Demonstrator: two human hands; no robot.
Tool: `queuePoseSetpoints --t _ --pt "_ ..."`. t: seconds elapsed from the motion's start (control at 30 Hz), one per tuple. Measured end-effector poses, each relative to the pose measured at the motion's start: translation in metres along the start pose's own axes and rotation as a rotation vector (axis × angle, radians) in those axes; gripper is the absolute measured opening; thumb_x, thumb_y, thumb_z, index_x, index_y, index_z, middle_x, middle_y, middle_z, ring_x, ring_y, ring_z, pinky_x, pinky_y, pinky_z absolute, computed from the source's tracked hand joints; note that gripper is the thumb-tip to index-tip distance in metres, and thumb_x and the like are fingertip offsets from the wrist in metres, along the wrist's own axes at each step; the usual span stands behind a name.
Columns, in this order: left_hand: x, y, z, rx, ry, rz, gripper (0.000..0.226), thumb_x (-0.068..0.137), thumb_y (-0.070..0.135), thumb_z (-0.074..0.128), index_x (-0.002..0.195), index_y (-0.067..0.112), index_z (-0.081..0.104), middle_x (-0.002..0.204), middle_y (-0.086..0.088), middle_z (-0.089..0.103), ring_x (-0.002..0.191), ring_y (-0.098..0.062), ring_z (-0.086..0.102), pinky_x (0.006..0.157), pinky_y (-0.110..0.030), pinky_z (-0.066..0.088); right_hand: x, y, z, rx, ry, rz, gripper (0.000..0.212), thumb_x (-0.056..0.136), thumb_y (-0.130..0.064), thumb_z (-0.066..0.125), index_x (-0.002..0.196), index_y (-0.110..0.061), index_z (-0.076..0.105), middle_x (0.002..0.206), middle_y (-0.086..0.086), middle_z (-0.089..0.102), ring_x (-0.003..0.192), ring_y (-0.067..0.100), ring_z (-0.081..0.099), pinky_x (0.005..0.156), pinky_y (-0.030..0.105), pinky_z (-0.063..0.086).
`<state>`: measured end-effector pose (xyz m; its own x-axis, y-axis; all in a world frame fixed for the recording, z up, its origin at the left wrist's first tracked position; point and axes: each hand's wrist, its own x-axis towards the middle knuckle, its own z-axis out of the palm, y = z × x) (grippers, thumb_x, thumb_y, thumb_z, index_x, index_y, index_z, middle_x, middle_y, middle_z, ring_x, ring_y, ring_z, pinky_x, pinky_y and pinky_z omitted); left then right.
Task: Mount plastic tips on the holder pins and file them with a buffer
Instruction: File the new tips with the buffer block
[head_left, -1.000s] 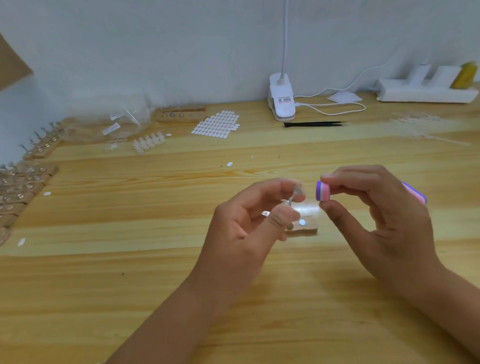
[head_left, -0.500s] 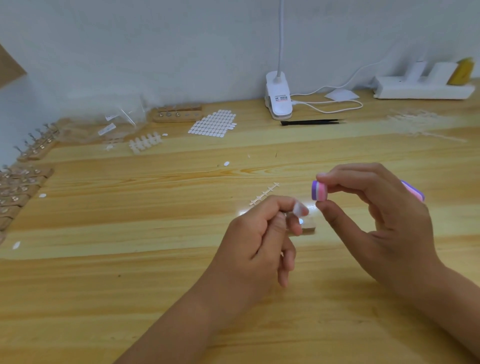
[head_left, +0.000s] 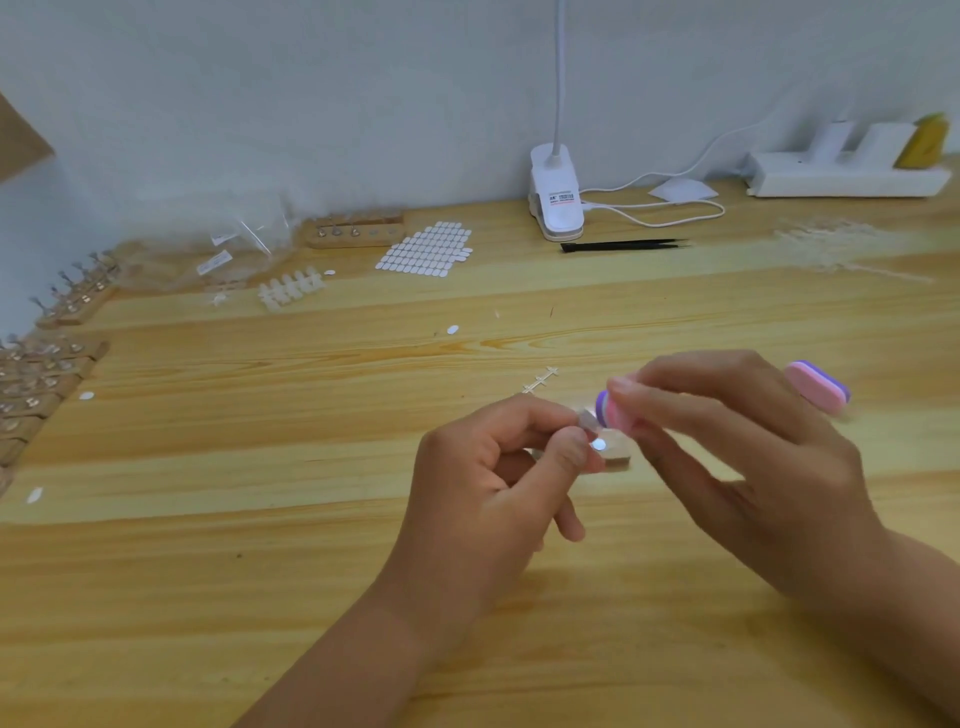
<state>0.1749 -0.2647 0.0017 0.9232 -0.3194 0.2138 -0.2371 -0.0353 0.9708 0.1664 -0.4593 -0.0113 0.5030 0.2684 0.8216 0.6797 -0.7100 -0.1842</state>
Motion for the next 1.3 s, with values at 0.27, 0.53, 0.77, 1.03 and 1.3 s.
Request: queuePoseSetpoints --t 0.27,0.53,0.77,1.03,1.3 --pt "0.0 0.003 0.001 -0.028 0.006 0.009 0.01 0.091 0.026 0.065 0.085 0.02 0.071 0.074 -0.002 0.073 0.047 -0.02 0.067 0.04 -0.022 0.043 0.0 -0.005 0.001 0.019 0.017 -0.055 0.026 0.09 0.003 0.07 0.115 -0.004 0.066 0.099 0.012 0.069 0.093 0.022 0.065 0.087 0.028 0.051" --pt "0.0 0.002 0.002 -0.073 -0.03 -0.017 0.012 0.093 0.021 0.061 0.085 0.019 0.07 0.073 -0.004 0.072 0.046 -0.023 0.066 0.039 -0.026 0.045 -0.002 -0.009 0.002 0.079 0.026 -0.065 0.023 0.093 0.001 0.068 0.115 -0.009 0.069 0.103 0.008 0.065 0.098 0.018 0.063 0.089 0.027 0.049" --pt "0.0 0.002 0.001 -0.068 -0.013 -0.001 0.013 0.091 0.026 0.063 0.083 0.017 0.069 0.067 -0.003 0.069 0.044 -0.023 0.065 0.04 -0.024 0.045 -0.003 -0.013 0.006 0.106 0.012 -0.049 0.025 0.093 0.0 0.069 0.113 -0.015 0.071 0.102 0.01 0.066 0.098 0.019 0.062 0.089 0.026 0.049" --pt "0.001 0.0 0.0 -0.073 -0.017 0.006 0.013 0.089 0.031 0.063 0.079 0.025 0.069 0.065 -0.004 0.068 0.044 -0.021 0.065 0.041 -0.023 0.045 -0.001 -0.017 0.01 0.111 0.012 -0.044 0.023 0.093 0.002 0.068 0.112 -0.011 0.07 0.103 0.009 0.065 0.1 0.019 0.062 0.09 0.025 0.048" --pt "0.002 -0.001 0.001 -0.04 -0.002 0.011 0.013 0.089 0.029 0.065 0.078 0.022 0.068 0.063 0.0 0.067 0.047 -0.019 0.066 0.043 -0.024 0.046 0.0 -0.014 0.009 0.095 -0.006 -0.032 0.024 0.092 0.003 0.069 0.11 -0.011 0.073 0.103 0.01 0.066 0.097 0.023 0.064 0.086 0.03 0.05"
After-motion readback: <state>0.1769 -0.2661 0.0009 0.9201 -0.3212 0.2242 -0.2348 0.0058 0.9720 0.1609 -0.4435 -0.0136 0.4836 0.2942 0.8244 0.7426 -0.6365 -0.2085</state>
